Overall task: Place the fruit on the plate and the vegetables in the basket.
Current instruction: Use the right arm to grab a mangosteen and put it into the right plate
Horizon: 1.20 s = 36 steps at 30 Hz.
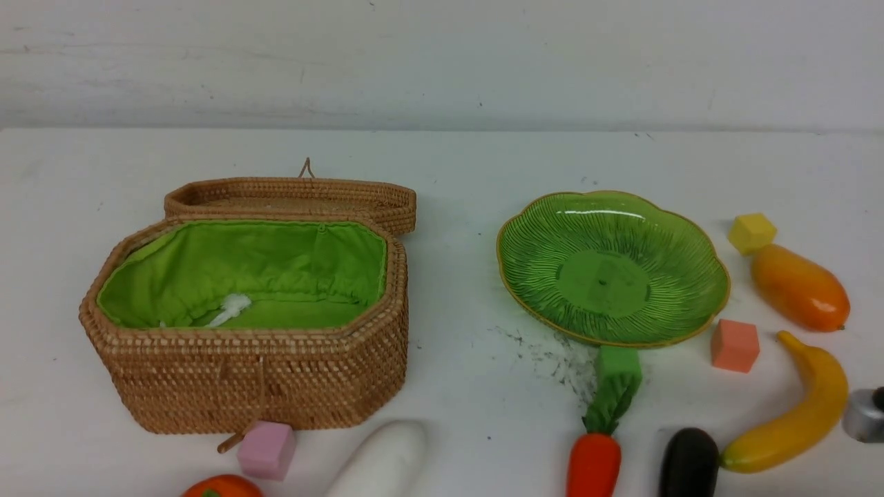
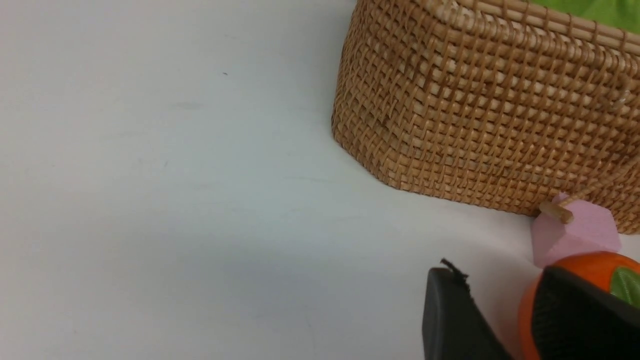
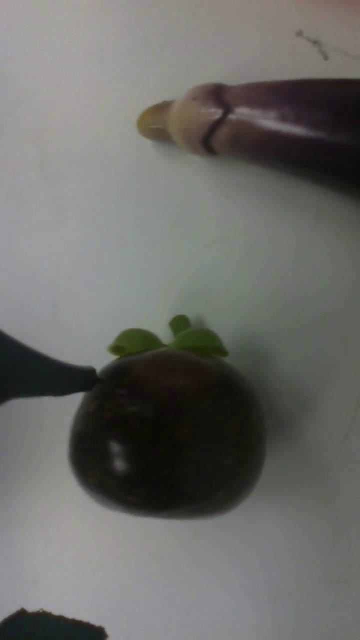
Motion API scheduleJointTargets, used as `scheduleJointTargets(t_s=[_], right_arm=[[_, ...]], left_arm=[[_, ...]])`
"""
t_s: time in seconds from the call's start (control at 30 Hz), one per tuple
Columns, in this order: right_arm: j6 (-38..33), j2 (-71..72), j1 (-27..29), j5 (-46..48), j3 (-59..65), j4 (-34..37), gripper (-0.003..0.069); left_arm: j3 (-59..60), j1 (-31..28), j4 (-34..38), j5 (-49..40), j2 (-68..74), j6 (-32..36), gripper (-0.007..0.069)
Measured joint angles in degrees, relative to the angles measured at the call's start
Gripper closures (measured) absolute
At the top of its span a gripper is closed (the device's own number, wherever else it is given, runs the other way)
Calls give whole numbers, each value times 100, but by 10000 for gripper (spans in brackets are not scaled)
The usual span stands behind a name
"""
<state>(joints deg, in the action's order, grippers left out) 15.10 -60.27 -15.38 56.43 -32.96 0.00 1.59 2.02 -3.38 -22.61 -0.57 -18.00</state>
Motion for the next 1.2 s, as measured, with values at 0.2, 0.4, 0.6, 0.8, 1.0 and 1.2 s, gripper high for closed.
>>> scheduleJointTargets(t_s=[0.2,0.4,0.6,0.8,1.0,1.2], right_arm=[[17,-804,0,-580,-6,0,64],[17,-1068,0,-767,-22,0,64],[-89,-1084,0,-733,-29,0,156],[-95,-1084,0,-637,-29,70,188],[-103,-1084,0,-569,-36,102,188],[-108,-1000,0,-531,-73,127,188]], left_arm=[[0,0,0,0,0,0,386],[0,0,0,0,0,0,386],[0,0,0,0,0,0,386],[0,0,0,0,0,0,386],[0,0,0,0,0,0,386],[0,0,0,0,0,0,386]])
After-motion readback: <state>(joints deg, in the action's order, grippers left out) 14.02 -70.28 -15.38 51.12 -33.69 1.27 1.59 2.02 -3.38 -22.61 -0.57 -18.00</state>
